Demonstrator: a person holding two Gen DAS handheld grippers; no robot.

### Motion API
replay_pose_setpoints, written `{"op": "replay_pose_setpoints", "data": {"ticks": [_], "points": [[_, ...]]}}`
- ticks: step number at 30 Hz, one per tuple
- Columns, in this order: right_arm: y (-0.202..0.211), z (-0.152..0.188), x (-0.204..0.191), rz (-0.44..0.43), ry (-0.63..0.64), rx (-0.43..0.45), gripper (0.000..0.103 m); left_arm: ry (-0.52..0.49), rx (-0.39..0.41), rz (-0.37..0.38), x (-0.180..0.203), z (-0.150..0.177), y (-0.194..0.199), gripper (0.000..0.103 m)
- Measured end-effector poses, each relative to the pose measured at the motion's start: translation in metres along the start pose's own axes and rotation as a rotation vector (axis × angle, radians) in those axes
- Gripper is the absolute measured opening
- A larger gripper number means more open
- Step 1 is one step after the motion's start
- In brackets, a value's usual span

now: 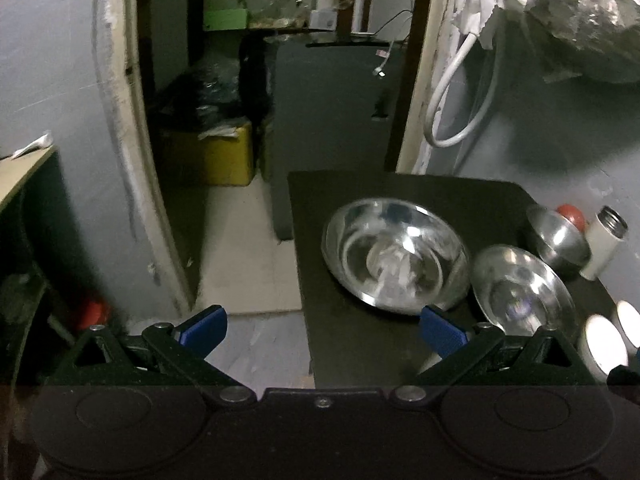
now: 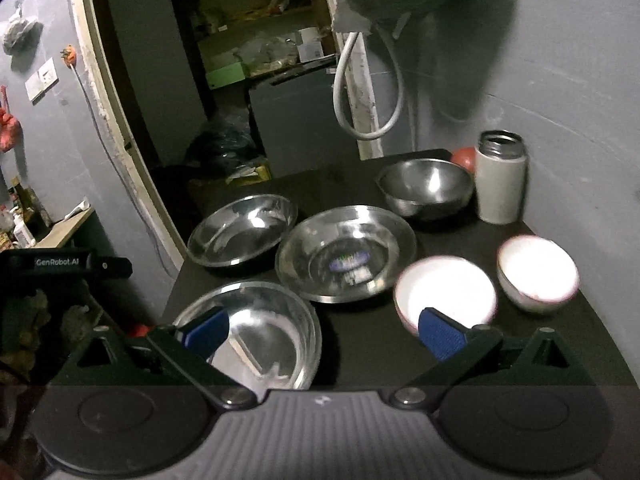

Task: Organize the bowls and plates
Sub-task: 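Reach both grippers to the large steel plate and grasp its rim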

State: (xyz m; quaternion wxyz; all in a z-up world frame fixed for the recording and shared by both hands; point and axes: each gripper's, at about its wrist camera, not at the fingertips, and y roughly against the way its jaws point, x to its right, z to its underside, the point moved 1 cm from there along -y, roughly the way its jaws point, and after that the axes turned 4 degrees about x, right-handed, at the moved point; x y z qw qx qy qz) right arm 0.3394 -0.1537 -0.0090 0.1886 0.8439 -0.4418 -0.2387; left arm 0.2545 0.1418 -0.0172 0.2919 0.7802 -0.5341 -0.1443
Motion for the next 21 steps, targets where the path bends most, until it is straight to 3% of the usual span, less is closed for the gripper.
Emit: {"op": "replay_pose_setpoints", "data": {"ticks": [10, 21], "points": [[-0.100, -0.048, -0.025, -0.011, 0.089, -0.021, 0.103, 0.015, 0.003, 0.051, -0.019, -0.028, -0.089, 0.101], [-0.185, -0.066, -0.044, -0.003, 0.157, -0.060, 0.088, 0.075, -0.029, 0.122, -0.029, -0.030, -0.129, 0.081]]}}
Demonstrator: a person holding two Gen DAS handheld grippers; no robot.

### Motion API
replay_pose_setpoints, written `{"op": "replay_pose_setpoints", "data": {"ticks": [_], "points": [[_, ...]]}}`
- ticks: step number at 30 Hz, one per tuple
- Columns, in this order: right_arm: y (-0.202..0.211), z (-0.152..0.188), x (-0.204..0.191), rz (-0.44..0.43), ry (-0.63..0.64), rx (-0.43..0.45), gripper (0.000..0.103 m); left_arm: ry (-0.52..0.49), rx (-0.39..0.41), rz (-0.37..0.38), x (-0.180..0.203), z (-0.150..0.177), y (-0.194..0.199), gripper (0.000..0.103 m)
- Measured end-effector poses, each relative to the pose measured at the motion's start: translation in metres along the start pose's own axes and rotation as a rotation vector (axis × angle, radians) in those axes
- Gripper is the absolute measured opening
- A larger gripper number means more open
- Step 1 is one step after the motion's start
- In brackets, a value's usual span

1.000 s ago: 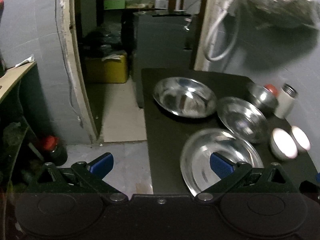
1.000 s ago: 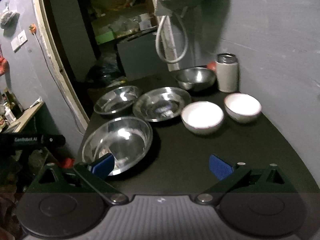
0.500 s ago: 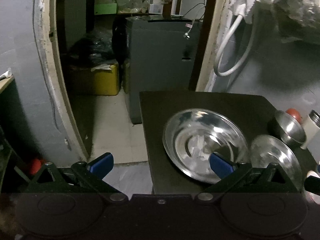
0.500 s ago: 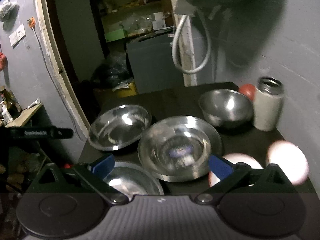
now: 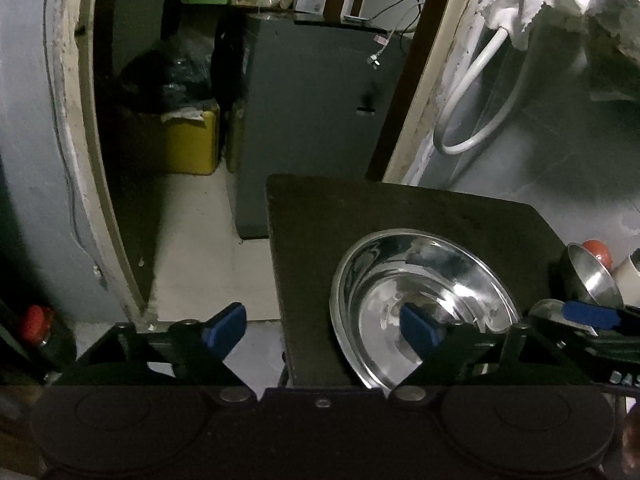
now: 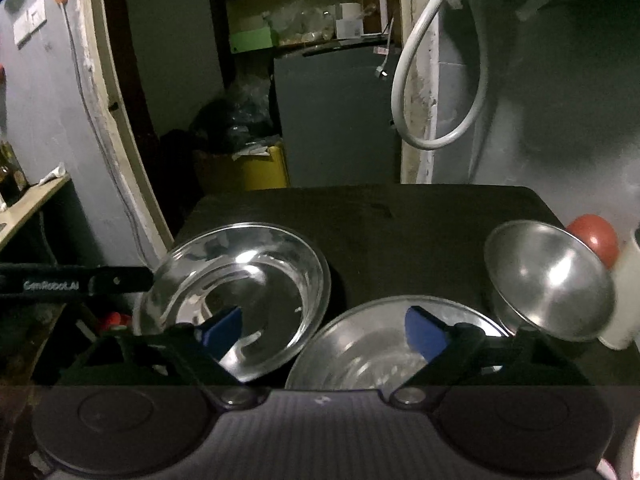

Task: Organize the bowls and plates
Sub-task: 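Reach both grippers to the large steel plate and grasp its rim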

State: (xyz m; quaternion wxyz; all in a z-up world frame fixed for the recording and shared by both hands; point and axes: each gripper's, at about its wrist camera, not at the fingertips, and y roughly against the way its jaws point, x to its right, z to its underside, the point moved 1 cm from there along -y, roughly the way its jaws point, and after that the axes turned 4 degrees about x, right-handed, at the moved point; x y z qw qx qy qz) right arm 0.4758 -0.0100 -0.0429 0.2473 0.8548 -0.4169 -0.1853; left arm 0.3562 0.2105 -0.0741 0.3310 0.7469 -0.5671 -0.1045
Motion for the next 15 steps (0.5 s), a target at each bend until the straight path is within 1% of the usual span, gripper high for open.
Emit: {"op": "replay_pose_setpoints", "data": {"ticks": [3, 5, 6, 7, 9, 11, 15], "points": [[-0.015, -0.005, 0.000, 0.000, 0.001, -0.003, 0.083, 0.004, -0.007, 0.013, 0.001, -0.001, -0.005, 0.075], [-0.022, -0.007, -0.002, 0.002, 0.007, -0.005, 0.080, 0.009, -0.017, 0.029, 0.002, -0.001, -0.008, 0.067], [-0.026, -0.008, -0.003, 0.001, 0.010, -0.008, 0.077, 0.012, -0.023, 0.035, 0.002, -0.001, -0.010, 0.060], [-0.029, -0.009, -0.003, 0.002, 0.012, -0.013, 0.075, 0.015, -0.028, 0.040, 0.002, -0.001, -0.012, 0.055], [-0.036, -0.010, -0.004, 0.003, 0.014, -0.023, 0.064, 0.016, -0.035, 0.040, 0.002, 0.000, -0.014, 0.052], [-0.040, -0.010, -0.004, 0.006, 0.017, -0.028, 0.059, 0.017, -0.040, 0.037, 0.001, 0.001, -0.016, 0.050], [-0.048, -0.011, -0.006, 0.005, 0.019, -0.039, 0.054, 0.022, -0.059, 0.034, -0.002, 0.003, -0.019, 0.036]]}}
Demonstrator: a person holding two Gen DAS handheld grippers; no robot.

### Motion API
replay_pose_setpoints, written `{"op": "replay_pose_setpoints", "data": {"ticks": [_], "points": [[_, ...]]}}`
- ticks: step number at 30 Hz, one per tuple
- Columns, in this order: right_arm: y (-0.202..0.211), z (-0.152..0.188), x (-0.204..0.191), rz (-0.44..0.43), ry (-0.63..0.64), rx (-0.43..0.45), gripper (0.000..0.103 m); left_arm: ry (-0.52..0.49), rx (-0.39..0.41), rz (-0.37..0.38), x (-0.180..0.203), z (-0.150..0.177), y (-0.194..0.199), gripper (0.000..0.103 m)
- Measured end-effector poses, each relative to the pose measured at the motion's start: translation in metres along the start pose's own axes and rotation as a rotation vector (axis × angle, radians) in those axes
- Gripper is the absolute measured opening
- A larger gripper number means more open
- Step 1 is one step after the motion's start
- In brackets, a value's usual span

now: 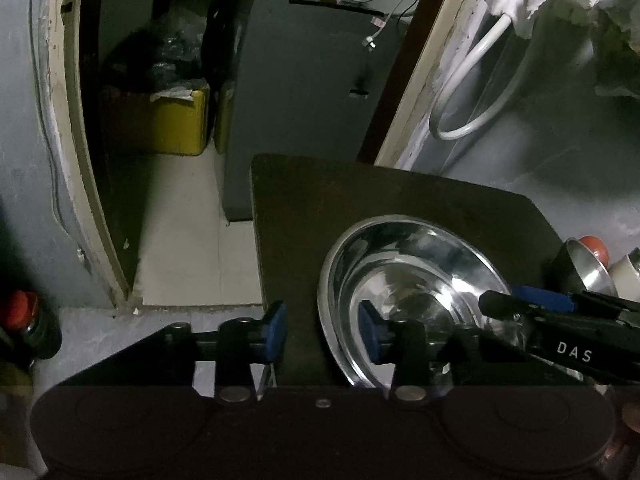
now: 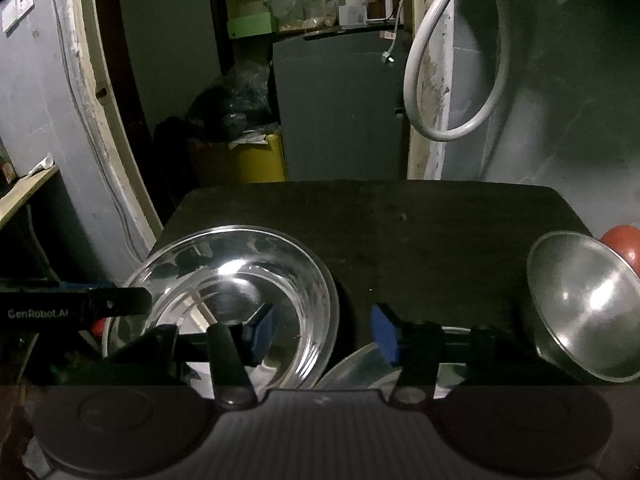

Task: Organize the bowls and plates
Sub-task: 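Reach both grippers to the large steel plate and grasp its rim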

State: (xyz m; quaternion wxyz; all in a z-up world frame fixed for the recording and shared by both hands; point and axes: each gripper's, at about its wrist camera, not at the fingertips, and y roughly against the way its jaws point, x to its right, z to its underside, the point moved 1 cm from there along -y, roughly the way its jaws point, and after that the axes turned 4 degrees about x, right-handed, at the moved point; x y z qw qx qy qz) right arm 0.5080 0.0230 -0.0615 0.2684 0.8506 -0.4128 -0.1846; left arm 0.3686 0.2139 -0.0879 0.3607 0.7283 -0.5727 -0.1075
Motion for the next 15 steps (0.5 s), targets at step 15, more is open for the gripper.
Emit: {"op": "replay_pose_setpoints", "data": {"ticks": [15], "points": [[-0.0065, 0.0009, -0.0044, -0.004, -0.009, -0.020, 0.020, -0.014, -0.006, -0.013, 0.0025, 0.0022, 0.0034, 0.010]]}}
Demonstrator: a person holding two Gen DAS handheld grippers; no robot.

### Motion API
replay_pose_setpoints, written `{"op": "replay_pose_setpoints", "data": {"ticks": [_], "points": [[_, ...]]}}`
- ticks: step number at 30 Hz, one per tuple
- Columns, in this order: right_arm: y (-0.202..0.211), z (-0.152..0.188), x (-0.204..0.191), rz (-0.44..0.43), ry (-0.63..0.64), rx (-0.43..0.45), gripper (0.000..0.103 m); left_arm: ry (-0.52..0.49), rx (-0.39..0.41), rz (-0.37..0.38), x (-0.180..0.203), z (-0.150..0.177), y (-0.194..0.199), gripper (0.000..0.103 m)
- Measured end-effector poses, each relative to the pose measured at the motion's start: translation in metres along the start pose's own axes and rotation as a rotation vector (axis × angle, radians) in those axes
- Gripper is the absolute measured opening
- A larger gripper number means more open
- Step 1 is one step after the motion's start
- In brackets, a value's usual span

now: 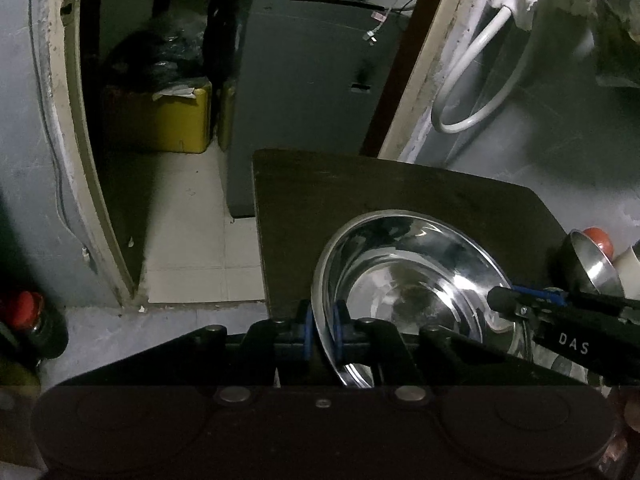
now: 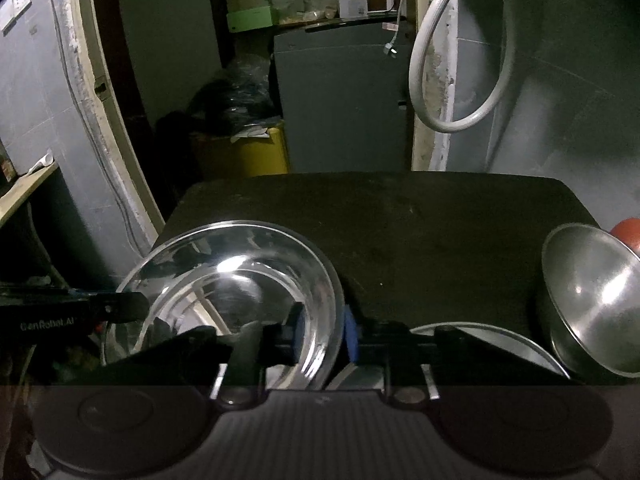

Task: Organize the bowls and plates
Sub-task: 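Reach both grippers to the large steel plate and grasp its rim, then lift the large steel plate with both grippers toward the logo plate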

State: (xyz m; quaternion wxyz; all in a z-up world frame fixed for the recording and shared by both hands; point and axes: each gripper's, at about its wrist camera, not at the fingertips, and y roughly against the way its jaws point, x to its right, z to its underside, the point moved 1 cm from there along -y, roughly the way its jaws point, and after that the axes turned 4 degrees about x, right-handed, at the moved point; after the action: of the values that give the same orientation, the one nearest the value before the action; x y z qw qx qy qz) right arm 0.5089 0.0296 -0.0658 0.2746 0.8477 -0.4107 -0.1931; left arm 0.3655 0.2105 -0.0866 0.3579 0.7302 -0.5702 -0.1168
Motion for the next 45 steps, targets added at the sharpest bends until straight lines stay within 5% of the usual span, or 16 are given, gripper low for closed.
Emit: {"op": "replay_pose_setpoints", "data": {"ticks": [21, 45], "points": [[0.075, -0.009, 0.012, -0.012, -0.077, 0.066, 0.020, -0.019, 0.033, 0.024, 0.038, -0.005, 0.077, 0.010], [0.177, 0.087, 0.020, 0.015, -0.218, -0.060, 0.021, -0.196, -0.162, 0.016, 0.076, 0.075, 0.122, 0.015]]}}
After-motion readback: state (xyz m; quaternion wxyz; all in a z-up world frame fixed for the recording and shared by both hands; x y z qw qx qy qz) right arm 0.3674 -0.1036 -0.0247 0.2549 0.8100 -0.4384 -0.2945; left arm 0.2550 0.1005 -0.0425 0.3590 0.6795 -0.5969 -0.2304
